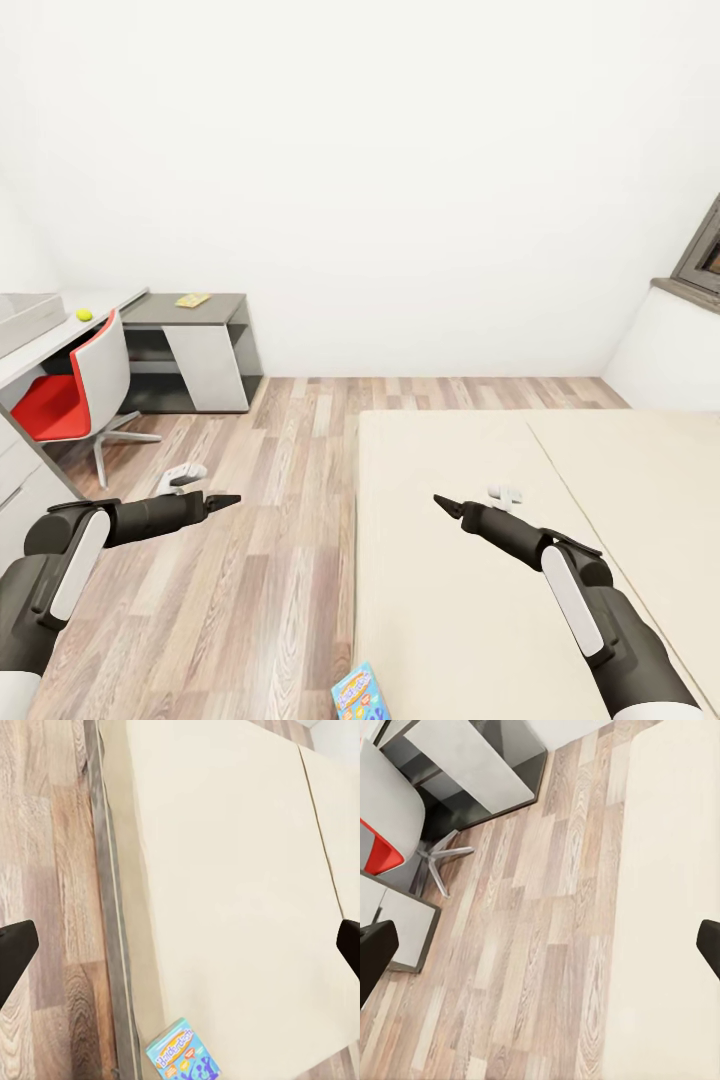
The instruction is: Put all the toys in the child's room - the three board games (two on the bed and one on the table), the two jigsaw puzzles on the table, and the tennis ball on the table - inside the toy box on the table in the child's room.
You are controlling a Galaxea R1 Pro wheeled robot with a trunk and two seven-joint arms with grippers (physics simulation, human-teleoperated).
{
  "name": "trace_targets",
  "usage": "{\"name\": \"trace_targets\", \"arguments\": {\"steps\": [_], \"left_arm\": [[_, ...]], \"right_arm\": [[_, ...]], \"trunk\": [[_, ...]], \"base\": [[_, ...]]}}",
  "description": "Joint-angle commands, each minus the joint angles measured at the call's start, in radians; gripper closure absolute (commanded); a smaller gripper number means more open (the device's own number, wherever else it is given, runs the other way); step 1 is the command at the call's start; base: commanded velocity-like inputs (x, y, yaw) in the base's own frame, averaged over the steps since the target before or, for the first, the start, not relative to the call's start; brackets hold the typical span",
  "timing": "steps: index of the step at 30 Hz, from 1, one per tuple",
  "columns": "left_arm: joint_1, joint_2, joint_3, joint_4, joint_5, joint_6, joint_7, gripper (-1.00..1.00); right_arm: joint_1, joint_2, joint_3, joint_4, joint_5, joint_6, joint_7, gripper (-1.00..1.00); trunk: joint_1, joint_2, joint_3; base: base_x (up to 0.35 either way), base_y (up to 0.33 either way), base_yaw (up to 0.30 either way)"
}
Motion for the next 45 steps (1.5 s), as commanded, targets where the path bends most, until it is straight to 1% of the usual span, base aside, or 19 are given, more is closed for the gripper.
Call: {"name": "trace_targets", "arguments": {"steps": [1, 11, 21, 30, 45], "left_arm": [[-0.001, 0.0, 0.001, 0.0, -0.004, 0.004, -0.007, -1.0], [-0.001, 0.0, 0.001, 0.0, -0.004, 0.004, -0.006, -1.0], [-0.001, 0.0, 0.001, 0.0, -0.004, 0.004, -0.006, -1.0], [-0.001, 0.0, 0.001, 0.0, -0.004, 0.004, -0.006, -1.0], [-0.001, 0.0, 0.001, 0.0, -0.004, 0.004, -0.006, -1.0]], "right_arm": [[-0.001, 0.0, -0.002, -0.001, -0.004, 0.007, 0.001, -1.0], [-0.001, 0.0, 0.0, -0.001, -0.001, 0.005, 0.001, -1.0], [-0.001, 0.0, 0.001, -0.002, 0.002, 0.005, 0.001, -1.0], [0.0, 0.001, 0.0, -0.002, -0.001, 0.005, 0.001, -1.0], [0.0, 0.0, 0.0, -0.002, 0.001, 0.006, 0.001, -1.0]], "trunk": [[0.001, -0.002, -0.002], [0.001, -0.002, 0.0], [0.001, -0.002, 0.012], [0.001, -0.002, 0.017], [0.001, -0.002, 0.033]], "base": [[0.0, 0.0, -0.014], [0.0, 0.0, -0.004], [0.0, 0.0, 0.0], [0.0, 0.0, 0.0], [0.0, 0.0, 0.0]]}}
